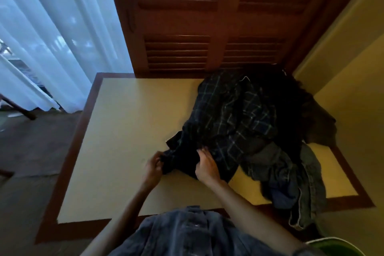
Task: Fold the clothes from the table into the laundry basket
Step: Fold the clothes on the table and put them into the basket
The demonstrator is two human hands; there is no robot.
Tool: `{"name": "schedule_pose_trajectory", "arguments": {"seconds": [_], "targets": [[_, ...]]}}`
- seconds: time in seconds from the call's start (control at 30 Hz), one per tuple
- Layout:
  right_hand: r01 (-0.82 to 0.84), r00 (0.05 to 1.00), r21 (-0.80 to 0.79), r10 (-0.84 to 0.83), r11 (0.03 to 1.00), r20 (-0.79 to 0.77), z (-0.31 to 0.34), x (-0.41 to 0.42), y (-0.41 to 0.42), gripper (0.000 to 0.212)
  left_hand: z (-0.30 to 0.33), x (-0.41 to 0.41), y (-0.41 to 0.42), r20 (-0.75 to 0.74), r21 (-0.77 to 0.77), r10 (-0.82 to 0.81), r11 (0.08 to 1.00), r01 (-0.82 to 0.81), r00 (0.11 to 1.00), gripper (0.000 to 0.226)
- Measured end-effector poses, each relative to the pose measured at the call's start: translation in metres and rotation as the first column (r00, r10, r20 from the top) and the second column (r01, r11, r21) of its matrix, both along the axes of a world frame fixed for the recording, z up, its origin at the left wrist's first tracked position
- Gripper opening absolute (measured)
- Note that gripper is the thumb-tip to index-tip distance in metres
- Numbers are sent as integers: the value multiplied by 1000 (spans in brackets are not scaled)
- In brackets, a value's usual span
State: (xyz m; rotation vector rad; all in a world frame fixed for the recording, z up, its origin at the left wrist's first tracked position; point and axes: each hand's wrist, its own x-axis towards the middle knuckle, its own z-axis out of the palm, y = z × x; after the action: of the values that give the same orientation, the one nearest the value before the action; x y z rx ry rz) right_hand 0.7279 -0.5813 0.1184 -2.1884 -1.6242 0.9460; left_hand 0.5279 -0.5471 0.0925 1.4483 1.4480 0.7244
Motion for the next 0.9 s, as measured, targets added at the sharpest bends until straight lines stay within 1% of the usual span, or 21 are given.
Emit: {"name": "schedule_pose_trajectory", "arguments": {"seconds": [0.03, 0.07, 0.1, 0.13, 0.17, 0.2, 0.27, 0.3, 0.33, 0.37, 0.43, 0.5, 0.53, 0.57, 0.6, 0.63, 0.67, 0.7, 0.77, 0.83, 0.9], "targets": [[-15, 999, -51, 12, 999, -46, 0, -6, 3, 55, 11, -2, 4, 127, -61, 88, 995, -80, 988, 34], [-34, 995, -102, 23, 994, -101, 3, -12, 7, 51, 25, -2, 8, 209, -111, 156, 985, -135, 965, 25], [-63, 983, -139, 38, 988, -177, 8, -17, 12, 44, 42, 0, 11, 260, -130, 192, 978, -163, 946, 18], [-90, 965, -164, 45, 982, -259, 12, -22, 16, 36, 59, 2, 16, 290, -104, 193, 980, -170, 937, 16], [-122, 940, -170, 58, 978, -338, 19, -29, 19, 32, 75, 6, 23, 309, -63, 175, 985, -163, 935, 16], [-138, 901, -177, 49, 974, -431, 23, -35, 22, 34, 87, 10, 31, 319, -21, 154, 988, -156, 935, 18], [-120, 783, -247, -62, 962, -619, 34, -46, 19, 39, 106, 22, 48, 315, 88, 53, 993, -84, 948, 24], [-113, 740, -259, -93, 959, -667, 38, -46, 14, 36, 109, 29, 57, 286, 143, -23, 990, -19, 958, 25], [-87, 705, -269, -131, 959, -696, 41, -42, 10, 31, 110, 35, 65, 218, 195, -95, 979, 52, 971, 24], [-50, 690, -279, -168, 959, -704, 47, -32, 7, 29, 108, 41, 73, 100, 227, -160, 965, 134, 982, 23], [30, 693, -245, -197, 969, -693, 57, -2, 9, 27, 93, 47, 82, -176, 167, -234, 950, 263, 956, 28], [173, 729, -138, -221, 975, -647, 76, 33, 16, 21, 60, 45, 80, -375, 28, -331, 929, 368, 866, 56], [280, 767, -21, -236, 960, -597, 85, 50, 21, 18, 46, 42, 73, -464, -37, -385, 908, 417, 798, 67], [361, 826, 127, -254, 924, -503, 96, 65, 26, 16, 30, 39, 65, -545, -82, -419, 889, 451, 726, 72], [387, 889, 262, -282, 884, -360, 105, 78, 32, 24, 21, 37, 56, -604, -94, -413, 886, 454, 681, 74], [382, 921, 348, -320, 856, -224, 108, 89, 40, 42, 15, 36, 50, -630, -71, -379, 897, 436, 677, 74], [386, 922, 373, -359, 844, -142, 108, 96, 48, 61, 14, 36, 47, -633, -41, -345, 909, 416, 693, 73], [403, 915, 336, -379, 851, -139, 105, 100, 55, 78, 12, 36, 46, -626, -11, -327, 911, 411, 708, 70], [416, 900, 188, -373, 890, -227, 94, 89, 65, 98, 11, 35, 42, -559, 11, -327, 916, 400, 762, 63], [348, 908, 70, -318, 935, -273, 78, 66, 69, 107, 12, 35, 33, -388, 50, -248, 956, 289, 888, 58], [202, 957, 37, -189, 979, -219, 60, 39, 72, 106, 22, 32, 23, -156, 94, -84, 991, 100, 984, 54]]}}
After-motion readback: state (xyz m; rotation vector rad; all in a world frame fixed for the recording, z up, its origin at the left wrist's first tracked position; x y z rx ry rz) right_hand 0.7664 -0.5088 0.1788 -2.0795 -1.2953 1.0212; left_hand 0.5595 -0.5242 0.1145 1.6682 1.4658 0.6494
